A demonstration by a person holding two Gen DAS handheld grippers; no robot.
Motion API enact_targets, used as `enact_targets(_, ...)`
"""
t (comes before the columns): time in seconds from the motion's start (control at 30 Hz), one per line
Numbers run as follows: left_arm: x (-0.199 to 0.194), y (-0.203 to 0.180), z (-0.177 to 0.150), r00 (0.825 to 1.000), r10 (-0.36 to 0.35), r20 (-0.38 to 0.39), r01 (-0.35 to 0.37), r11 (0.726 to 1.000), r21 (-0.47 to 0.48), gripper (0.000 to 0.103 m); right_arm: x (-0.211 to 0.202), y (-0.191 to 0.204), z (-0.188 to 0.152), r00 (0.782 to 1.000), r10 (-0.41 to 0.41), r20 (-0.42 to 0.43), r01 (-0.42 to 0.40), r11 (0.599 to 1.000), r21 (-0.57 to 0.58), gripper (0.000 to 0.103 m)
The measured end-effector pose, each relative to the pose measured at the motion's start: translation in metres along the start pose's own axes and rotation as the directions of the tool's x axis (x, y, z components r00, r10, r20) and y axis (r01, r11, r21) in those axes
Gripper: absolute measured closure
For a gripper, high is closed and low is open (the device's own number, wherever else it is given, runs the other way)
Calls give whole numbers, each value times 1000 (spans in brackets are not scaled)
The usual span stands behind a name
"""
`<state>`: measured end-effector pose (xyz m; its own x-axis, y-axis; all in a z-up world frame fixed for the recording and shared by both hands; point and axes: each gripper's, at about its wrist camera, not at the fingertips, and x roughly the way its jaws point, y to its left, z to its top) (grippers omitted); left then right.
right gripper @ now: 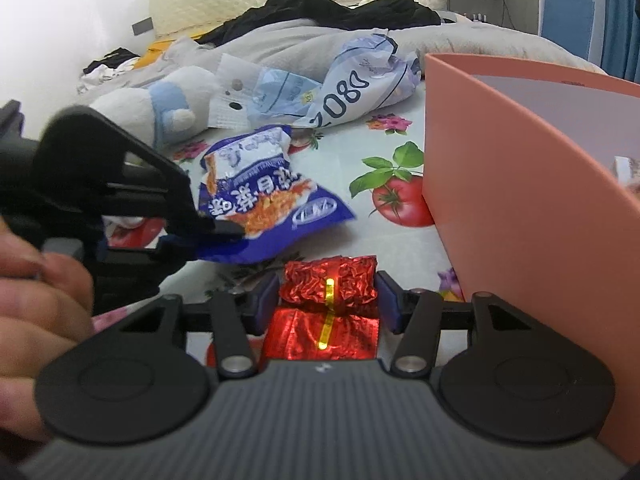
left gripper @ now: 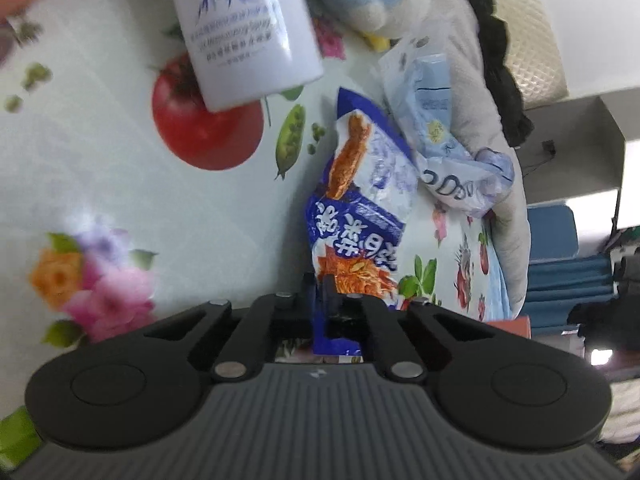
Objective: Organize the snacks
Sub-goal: 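Close the left gripper on the blue snack bag while the right gripper grasps the red candy, then lift and carry the blue bag and red candy over the deep pink box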
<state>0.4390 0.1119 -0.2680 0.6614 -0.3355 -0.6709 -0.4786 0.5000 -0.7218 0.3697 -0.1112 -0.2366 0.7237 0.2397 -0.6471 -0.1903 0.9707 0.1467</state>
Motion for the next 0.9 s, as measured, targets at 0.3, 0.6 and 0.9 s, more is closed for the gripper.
enact_targets(0.3,-77,-8,-35,999,-10,53,2,989,150,103,-65,5,-9,995,99,-6,-99,994,-35,48)
enact_targets(0.6,-155,-11,-100,996,20,92,-50,941,336,103,-128,-8,-27,990,141,-12,-142,989,-32,48)
enact_targets(0.9,-208,-27,-153,987,21,160,-90,897,433,103,-172,-18,-32,986,166,-19,-167,986,-28,48)
